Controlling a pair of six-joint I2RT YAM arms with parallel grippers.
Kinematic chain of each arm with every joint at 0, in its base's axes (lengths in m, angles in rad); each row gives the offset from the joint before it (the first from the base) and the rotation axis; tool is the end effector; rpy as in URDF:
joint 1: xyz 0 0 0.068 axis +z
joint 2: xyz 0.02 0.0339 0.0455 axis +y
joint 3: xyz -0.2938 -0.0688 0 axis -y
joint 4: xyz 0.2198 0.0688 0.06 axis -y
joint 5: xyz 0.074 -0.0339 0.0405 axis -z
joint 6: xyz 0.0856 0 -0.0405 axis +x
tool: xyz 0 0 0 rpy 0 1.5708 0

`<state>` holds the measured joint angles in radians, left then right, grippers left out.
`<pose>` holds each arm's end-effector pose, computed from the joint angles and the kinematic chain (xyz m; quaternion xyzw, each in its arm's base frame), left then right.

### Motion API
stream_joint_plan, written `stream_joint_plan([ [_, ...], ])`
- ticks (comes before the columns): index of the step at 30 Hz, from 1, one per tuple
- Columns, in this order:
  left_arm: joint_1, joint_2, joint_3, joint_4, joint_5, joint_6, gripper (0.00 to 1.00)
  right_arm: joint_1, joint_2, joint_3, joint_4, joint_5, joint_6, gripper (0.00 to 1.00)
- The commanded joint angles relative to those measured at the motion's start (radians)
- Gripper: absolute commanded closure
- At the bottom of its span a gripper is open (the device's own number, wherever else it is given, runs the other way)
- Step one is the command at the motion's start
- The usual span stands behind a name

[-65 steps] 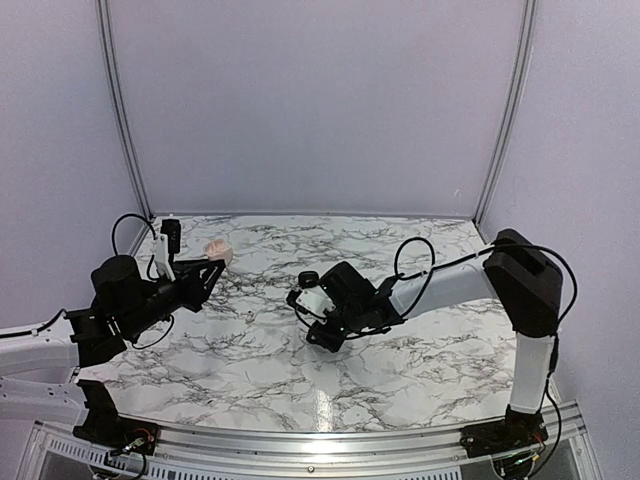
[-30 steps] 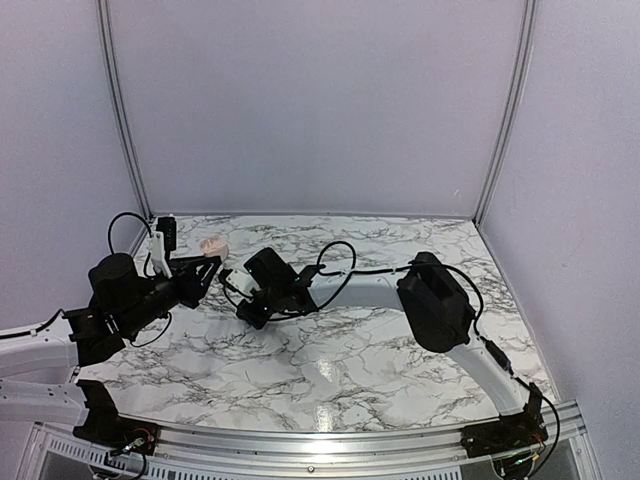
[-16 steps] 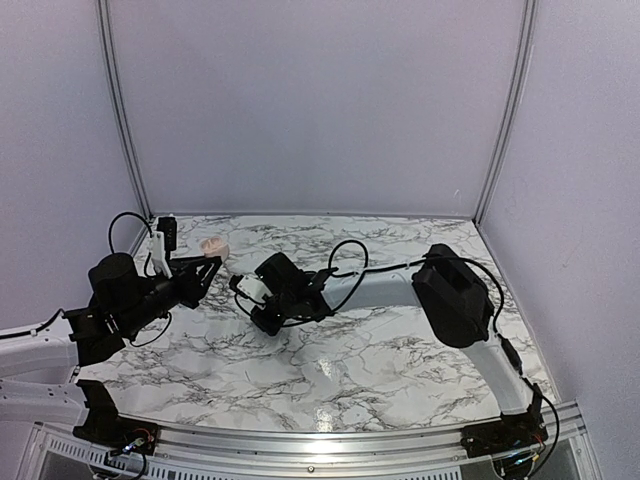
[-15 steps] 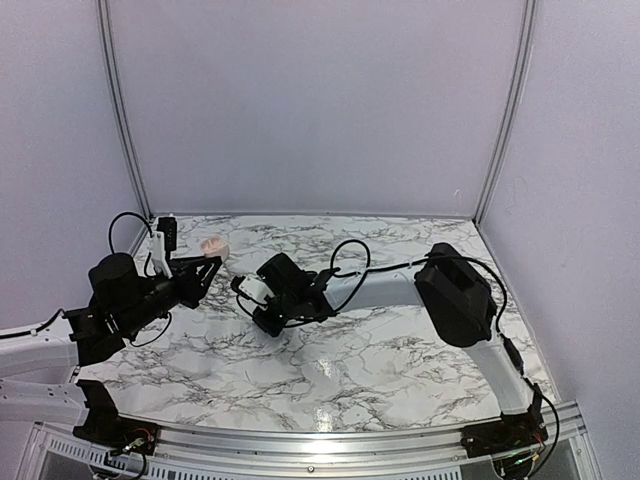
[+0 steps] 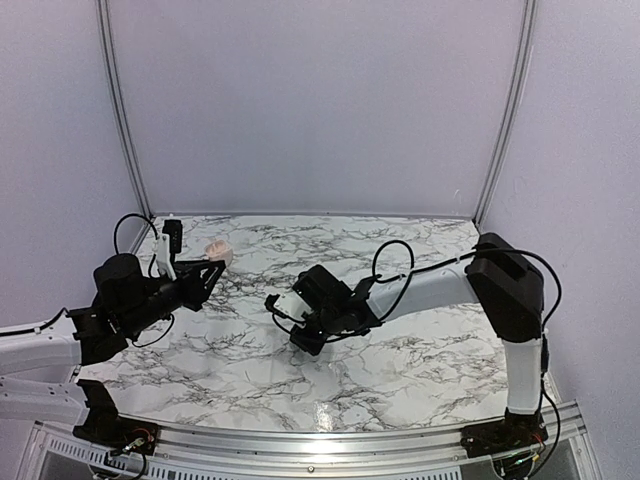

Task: Insert the wireless bluetooth earbuds into the charging case
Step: Move the earbuds to the center of the board.

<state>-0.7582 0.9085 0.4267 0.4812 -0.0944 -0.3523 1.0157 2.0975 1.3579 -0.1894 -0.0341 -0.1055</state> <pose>0.1661 -0.1462 0.2964 0.1097 0.6988 -0.3439 0.6176 0.2431 0.3976 0.1359 -0.5090 0.8007 0.1532 0.2762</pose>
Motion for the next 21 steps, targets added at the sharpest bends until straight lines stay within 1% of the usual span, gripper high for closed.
stream_joint_plan([
  [1,0.006,0.008,0.016,0.02,0.017,0.001,1.0,-0.013,-0.074,-0.091,-0.085,-0.007,0.003,0.86],
  [2,0.005,0.009,0.017,0.02,0.016,0.0,1.0,-0.015,-0.09,-0.101,-0.098,-0.008,0.001,0.86],
  [5,0.005,0.014,0.019,0.02,0.023,0.001,1.0,-0.02,-0.137,-0.105,-0.135,-0.014,0.003,0.78],
  [7,0.005,0.019,0.022,0.022,0.026,0.0,1.0,-0.021,-0.176,-0.096,-0.152,-0.022,0.01,0.69],
  [9,0.006,0.019,0.024,0.022,0.028,-0.001,1.0,-0.026,-0.206,-0.083,-0.166,-0.035,0.02,0.65],
  [13,0.005,0.013,0.02,0.022,0.028,0.001,1.0,-0.048,-0.26,-0.074,-0.182,-0.069,0.037,0.61],
  [17,0.006,0.01,0.018,0.022,0.028,0.002,1.0,-0.079,-0.286,-0.097,-0.187,-0.097,0.047,0.61],
  [21,0.006,0.007,0.014,0.022,0.027,0.004,1.0,-0.081,-0.283,-0.111,-0.184,-0.112,0.055,0.61],
])
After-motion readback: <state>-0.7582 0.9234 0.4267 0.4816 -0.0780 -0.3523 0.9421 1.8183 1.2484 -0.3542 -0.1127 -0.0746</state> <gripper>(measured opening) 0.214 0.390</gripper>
